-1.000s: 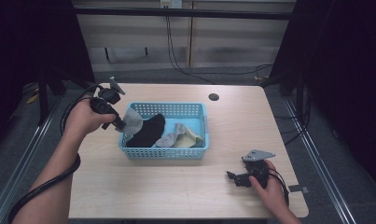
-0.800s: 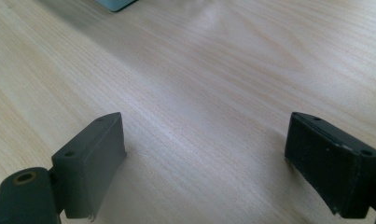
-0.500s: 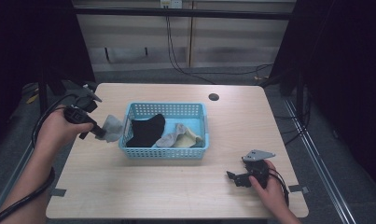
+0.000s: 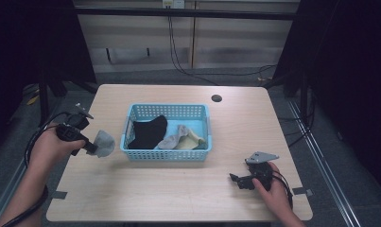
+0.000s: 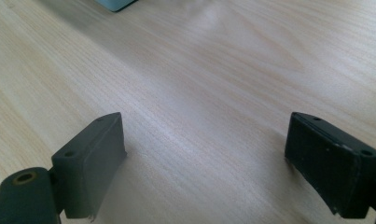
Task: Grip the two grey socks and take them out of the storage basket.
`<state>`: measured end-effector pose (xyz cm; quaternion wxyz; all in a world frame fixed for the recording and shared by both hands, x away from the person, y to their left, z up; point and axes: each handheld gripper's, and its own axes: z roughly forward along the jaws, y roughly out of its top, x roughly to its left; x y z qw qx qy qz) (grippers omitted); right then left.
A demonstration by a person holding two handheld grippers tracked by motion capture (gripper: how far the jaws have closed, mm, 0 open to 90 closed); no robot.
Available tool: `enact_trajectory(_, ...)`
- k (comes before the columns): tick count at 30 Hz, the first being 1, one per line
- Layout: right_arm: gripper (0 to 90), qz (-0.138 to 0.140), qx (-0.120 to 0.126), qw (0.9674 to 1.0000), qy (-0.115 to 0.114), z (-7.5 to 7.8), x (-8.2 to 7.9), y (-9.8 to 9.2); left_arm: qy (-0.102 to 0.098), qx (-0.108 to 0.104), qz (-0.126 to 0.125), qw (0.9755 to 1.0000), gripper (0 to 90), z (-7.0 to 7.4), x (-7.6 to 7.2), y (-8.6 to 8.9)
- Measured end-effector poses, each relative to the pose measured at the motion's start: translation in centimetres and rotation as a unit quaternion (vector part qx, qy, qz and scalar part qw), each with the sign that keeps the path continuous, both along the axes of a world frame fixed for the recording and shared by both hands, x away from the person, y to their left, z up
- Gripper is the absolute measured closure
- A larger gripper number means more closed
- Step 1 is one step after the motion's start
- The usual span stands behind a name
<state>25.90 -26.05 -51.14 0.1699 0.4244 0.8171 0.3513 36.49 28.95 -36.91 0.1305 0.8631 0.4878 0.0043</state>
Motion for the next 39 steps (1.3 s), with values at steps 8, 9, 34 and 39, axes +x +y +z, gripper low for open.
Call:
enact_trajectory(8,11.5,0.0,0.0,1.0,0.0,0.0,0.0,0.0,-0.022,-0.003,0.014,0.9997,59.2,-0.7,0.3,-0.1)
enact_trajectory(9,11.5,0.0,0.0,1.0,0.0,0.0,0.0,0.0,-0.022,-0.003,0.014,0.9997,57.5,-0.7,0.3,-0.1)
enact_trajectory(34,11.5,0.0,0.0,1.0,0.0,0.0,0.0,0.0,-0.067,-0.041,-0.056,0.9954,31.7,-0.1,4.6,-11.2)
enact_trajectory(39,11.5,-0.002,0.001,1.0,0.0,0.0,0.0,0.0,-0.067,-0.045,-0.064,0.9946,30.1,-0.6,5.1,-12.5)
